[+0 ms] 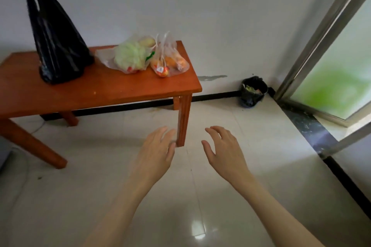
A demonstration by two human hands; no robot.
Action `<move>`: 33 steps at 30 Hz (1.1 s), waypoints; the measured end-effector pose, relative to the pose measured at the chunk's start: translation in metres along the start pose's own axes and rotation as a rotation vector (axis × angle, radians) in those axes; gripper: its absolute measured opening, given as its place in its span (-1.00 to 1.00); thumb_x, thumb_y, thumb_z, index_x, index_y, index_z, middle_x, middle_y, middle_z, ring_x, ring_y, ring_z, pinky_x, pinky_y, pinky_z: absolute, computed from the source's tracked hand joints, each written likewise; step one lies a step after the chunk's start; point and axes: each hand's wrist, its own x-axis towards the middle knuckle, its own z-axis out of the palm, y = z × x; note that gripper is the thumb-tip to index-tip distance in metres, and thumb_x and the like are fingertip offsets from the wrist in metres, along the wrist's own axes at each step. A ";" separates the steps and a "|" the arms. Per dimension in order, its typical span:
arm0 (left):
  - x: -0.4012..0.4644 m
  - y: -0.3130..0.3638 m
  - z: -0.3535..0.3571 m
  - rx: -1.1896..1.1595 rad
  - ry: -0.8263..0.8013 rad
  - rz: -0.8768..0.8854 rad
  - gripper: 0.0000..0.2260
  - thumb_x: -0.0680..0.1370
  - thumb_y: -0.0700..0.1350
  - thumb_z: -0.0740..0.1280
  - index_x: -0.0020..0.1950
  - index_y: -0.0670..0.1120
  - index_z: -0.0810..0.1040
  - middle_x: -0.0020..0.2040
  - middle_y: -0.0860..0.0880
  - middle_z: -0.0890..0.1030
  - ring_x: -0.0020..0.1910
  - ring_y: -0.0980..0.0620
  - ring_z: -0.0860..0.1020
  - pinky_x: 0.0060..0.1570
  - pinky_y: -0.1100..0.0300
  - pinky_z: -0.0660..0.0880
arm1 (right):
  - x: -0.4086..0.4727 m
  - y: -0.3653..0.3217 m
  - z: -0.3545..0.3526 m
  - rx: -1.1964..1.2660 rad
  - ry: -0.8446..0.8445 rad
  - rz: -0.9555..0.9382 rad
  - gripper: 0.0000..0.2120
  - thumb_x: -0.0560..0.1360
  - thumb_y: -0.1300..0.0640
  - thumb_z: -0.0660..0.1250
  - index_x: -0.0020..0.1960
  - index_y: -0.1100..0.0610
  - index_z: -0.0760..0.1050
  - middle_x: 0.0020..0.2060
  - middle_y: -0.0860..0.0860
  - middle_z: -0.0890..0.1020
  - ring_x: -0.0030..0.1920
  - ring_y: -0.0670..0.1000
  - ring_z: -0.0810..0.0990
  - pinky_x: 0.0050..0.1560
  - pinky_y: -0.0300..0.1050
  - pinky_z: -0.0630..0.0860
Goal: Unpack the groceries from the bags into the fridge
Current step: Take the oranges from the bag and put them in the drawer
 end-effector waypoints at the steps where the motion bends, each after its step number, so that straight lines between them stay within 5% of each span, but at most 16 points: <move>1: 0.010 -0.009 0.001 0.002 -0.007 -0.023 -0.61 0.62 -0.05 0.09 0.46 -0.05 0.23 0.46 -0.03 0.26 0.46 0.03 0.19 0.43 0.13 0.10 | 0.013 -0.003 0.005 0.008 -0.011 -0.006 -0.66 0.51 0.07 0.32 0.23 0.19 0.50 0.16 0.14 0.58 0.17 0.14 0.55 0.17 0.03 0.47; 6: 0.069 -0.049 0.009 0.027 -0.003 -0.033 -0.62 0.63 -0.06 0.08 0.44 -0.09 0.26 0.44 -0.05 0.29 0.44 0.02 0.22 0.43 0.13 0.14 | 0.083 -0.004 0.033 0.024 -0.059 -0.036 -0.68 0.52 0.06 0.28 0.22 0.18 0.49 0.16 0.09 0.56 0.16 0.10 0.53 0.18 -0.02 0.43; 11: 0.153 -0.079 0.010 0.065 0.132 -0.024 -0.71 0.51 -0.21 0.32 0.22 -0.21 0.52 0.19 -0.19 0.55 0.18 -0.17 0.53 0.19 -0.04 0.43 | 0.175 0.008 0.058 0.021 -0.106 -0.062 -0.69 0.55 0.05 0.23 0.23 0.16 0.47 0.19 0.07 0.52 0.20 0.09 0.49 0.21 -0.03 0.39; 22: 0.320 -0.119 -0.008 0.077 0.102 -0.059 -0.61 0.60 -0.01 0.12 0.43 -0.02 0.30 0.41 -0.03 0.35 0.39 0.05 0.31 0.35 0.17 0.26 | 0.352 0.026 0.090 0.012 -0.262 -0.053 -0.58 0.59 -0.05 0.10 0.40 0.08 0.29 0.36 0.01 0.36 0.34 0.05 0.34 0.35 -0.05 0.24; 33: 0.490 -0.199 -0.015 0.065 0.153 0.145 -0.72 0.54 -0.17 0.29 0.25 -0.11 0.49 0.16 -0.08 0.56 0.14 -0.03 0.54 0.10 0.12 0.48 | 0.509 0.018 0.157 0.098 -0.202 0.024 -0.64 0.58 -0.03 0.15 0.34 0.05 0.36 0.32 0.01 0.43 0.30 0.03 0.40 0.24 -0.12 0.34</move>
